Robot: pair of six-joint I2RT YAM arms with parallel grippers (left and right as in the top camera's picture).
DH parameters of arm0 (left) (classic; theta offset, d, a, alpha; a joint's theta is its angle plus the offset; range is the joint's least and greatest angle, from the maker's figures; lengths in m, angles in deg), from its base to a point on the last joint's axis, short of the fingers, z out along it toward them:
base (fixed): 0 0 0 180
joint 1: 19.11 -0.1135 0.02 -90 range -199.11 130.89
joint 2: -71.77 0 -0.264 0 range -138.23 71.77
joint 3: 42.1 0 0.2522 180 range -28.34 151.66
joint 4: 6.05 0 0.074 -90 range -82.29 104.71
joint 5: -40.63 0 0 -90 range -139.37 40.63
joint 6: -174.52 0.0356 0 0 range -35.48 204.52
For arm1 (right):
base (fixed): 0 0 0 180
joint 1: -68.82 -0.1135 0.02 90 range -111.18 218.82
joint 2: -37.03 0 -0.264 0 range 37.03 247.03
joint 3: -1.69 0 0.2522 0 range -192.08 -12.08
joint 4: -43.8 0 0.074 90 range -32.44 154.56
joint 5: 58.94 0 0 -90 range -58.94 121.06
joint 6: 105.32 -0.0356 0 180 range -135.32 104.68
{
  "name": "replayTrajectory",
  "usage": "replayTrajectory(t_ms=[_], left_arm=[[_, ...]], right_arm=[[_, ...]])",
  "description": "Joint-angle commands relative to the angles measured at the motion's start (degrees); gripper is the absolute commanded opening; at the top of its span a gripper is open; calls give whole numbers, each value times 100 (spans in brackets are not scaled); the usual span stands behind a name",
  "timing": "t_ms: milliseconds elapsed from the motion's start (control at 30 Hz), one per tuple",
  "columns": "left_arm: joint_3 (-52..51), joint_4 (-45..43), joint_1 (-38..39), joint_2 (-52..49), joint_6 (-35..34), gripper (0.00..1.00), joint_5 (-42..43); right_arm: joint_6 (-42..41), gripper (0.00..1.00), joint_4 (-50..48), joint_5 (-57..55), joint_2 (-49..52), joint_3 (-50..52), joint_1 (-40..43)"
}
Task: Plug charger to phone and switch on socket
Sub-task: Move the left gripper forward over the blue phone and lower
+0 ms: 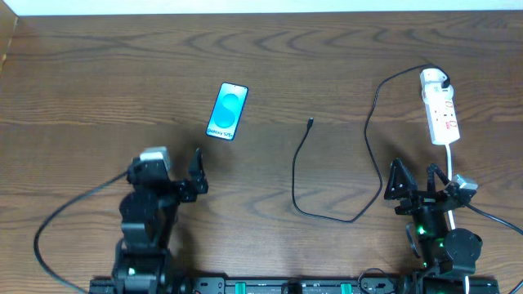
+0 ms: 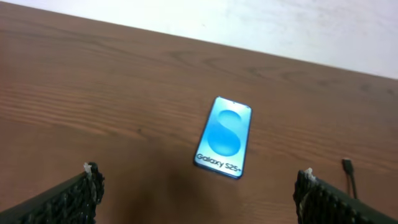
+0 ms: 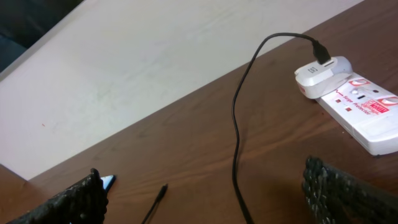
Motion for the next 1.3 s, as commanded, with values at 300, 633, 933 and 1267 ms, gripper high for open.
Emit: replayTrajectory(t_ms=[300,633,933,1267], left_arm=[[2120,702,17,-2629,129,99,1032],[4269,2341,17,-4452,358,98,1178],[6234,3807,68,-5956,409,99,1182],[8594,5665,365,-7700,638,99,1115]], right_arm=[[83,99,24,35,-7,7,-22],[83,99,24,35,-7,7,-22],[83,99,24,35,-7,7,-22],[81,99,24,35,-7,7,-22]])
